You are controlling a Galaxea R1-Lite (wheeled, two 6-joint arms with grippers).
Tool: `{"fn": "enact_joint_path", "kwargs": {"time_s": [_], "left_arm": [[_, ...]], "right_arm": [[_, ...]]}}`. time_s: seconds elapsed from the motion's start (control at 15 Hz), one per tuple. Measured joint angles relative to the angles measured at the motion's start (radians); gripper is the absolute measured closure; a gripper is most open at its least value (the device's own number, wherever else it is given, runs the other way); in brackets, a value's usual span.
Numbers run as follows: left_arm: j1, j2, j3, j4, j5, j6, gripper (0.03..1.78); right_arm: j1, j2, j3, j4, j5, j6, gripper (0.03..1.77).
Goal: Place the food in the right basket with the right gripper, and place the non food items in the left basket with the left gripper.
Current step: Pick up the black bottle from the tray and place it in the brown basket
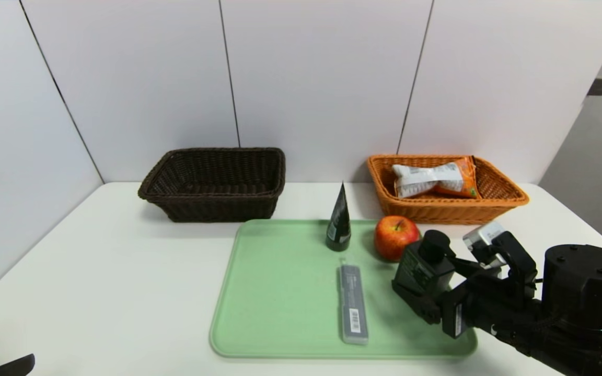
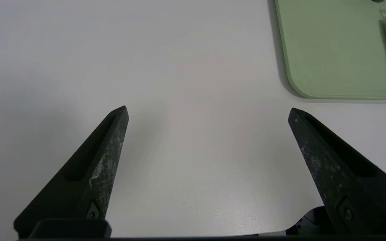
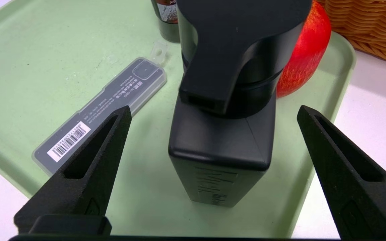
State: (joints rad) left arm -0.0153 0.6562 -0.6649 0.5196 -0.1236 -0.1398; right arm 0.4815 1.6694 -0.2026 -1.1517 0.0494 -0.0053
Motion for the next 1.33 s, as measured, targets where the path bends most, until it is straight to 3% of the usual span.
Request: {"fn": "enact_joint_path", "kwargs": {"time_s": [0.6,0.8,1.13,1.33], "left_arm": [[0.000,-0.002,0.014,-0.002,0.000,-0.002,0.12],[0.000,-0.002,0.016,-0.001,0.001,-0.002,0.12],[0.000,-0.004,0.029,-0.004,-0.001,-0.001,0.12],[0.000,-0.005,0.035,-0.004,-0.001,-0.001,0.12]], "right_arm": [[-0.002,0.024,-0.017,-0.015,-0.020,0.002,0.12],[0.001,0.034,-0.015,-0.014,-0.020,0.004,0.63],[0.003,0.049,-0.015,-0.016,-0.020,0.003,1.19],[0.026,0.052,-0.015,-0.017,-0.020,0.003,1.18]]}}
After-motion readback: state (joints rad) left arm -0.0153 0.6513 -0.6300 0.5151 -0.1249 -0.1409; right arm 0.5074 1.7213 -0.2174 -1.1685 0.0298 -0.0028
